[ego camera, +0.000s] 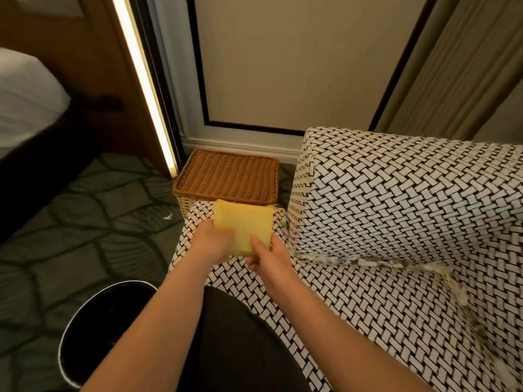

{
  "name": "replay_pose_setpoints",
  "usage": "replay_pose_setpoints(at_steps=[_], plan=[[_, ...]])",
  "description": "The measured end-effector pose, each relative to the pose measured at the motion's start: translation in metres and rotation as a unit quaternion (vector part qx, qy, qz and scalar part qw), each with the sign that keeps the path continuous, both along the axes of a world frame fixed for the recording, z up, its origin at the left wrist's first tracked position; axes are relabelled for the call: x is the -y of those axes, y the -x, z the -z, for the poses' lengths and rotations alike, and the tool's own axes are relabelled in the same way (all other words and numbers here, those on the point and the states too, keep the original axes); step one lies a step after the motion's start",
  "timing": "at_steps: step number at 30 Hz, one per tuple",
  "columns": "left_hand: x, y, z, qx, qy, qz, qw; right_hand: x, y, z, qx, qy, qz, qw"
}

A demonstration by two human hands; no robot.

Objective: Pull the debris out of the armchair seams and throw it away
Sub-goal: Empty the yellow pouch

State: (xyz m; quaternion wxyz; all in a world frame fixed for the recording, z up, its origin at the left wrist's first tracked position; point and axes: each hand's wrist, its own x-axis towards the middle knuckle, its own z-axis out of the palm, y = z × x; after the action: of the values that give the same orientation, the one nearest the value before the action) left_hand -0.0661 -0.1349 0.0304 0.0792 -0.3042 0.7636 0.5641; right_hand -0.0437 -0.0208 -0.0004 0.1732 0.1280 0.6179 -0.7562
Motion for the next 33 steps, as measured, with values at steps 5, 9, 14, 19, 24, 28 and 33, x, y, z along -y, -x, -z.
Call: replay_pose_setpoints(at_steps=[5, 9, 14, 19, 24, 28, 33], plan=[[0.021, 0.025, 0.027, -0.069, 0.057, -0.008, 0.996, 0.028, 0.047, 0.018, -0.021, -0.06, 0.001, 0.998], [0.031, 0.046, 0.051, -0.123, 0.076, 0.0, 0.989, 0.044, 0.086, 0.033, -0.045, -0.103, 0.005, 0.994], [0.053, 0.067, 0.1, -0.128, 0.292, 0.126, 0.939, 0.061, 0.155, 0.055, -0.095, -0.178, 0.025, 0.979], [0.069, 0.102, 0.119, -0.121, 0.416, 0.175, 0.884, 0.077, 0.228, 0.08, -0.086, -0.192, 0.074, 0.975], [0.068, 0.129, 0.122, -0.128, 0.429, 0.13, 0.885, 0.087, 0.275, 0.112, -0.05, -0.218, 0.1, 0.97], [0.068, 0.133, 0.122, -0.114, 0.428, 0.123, 0.888, 0.09, 0.3, 0.132, 0.008, -0.192, 0.116, 0.974], [0.068, 0.132, 0.122, -0.114, 0.43, 0.128, 0.886, 0.09, 0.305, 0.136, 0.024, -0.205, 0.089, 0.974]])
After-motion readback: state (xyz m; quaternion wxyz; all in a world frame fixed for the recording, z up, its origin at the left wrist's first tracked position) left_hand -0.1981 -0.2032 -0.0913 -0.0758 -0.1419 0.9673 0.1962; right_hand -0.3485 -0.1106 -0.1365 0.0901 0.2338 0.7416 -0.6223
